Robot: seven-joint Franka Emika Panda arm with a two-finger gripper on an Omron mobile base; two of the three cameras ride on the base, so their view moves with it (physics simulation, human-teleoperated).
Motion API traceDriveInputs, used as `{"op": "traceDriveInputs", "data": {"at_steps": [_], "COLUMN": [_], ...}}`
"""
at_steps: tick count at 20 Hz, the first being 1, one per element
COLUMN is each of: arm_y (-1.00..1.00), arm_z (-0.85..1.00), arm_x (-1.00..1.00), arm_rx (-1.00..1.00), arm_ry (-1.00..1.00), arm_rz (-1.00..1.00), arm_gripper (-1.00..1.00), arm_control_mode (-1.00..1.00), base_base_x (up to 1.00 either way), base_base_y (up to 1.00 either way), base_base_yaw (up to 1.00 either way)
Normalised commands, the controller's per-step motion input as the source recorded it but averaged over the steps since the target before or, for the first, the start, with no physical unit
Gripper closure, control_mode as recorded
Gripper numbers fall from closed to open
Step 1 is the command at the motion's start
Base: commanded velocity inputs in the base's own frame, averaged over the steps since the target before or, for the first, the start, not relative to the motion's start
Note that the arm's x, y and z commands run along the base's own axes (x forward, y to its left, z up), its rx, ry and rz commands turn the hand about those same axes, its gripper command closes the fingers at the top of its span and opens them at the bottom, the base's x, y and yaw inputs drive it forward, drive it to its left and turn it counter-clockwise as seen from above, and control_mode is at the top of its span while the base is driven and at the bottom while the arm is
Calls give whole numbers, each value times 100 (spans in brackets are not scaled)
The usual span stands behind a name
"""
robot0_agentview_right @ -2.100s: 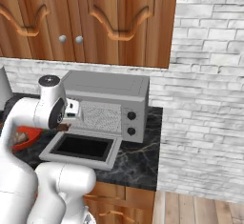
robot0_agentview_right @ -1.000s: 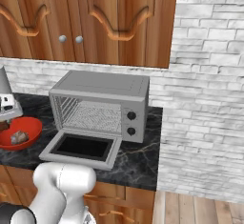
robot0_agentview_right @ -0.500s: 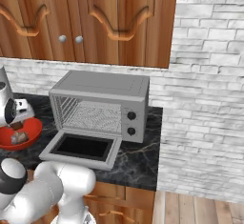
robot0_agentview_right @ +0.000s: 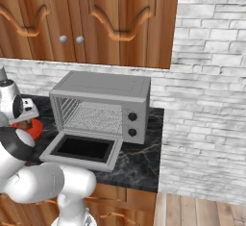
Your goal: Pick up the heated bread from the toaster oven and place it in the bowl. Then move the bread bowl to the dining counter.
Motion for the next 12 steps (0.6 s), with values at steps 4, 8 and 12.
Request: {"op": "traceDriveInputs", "data": {"at_steps": [4,8,12], "arm_y": [18,41,28], "arm_z": [0,4,-4], "arm_x": [-64,-100,-81], "arm_rx": [0,-6,-12], "arm_ry": [2,-10,-2], "arm_rz": [1,11,14], "arm_gripper": [-100,-100,-100], "arm_control_mode": [-100,-100,-100], "base_base_x": [0,0,0], "base_base_y": [0,0,0], "base_base_yaw": [0,0,0]}}
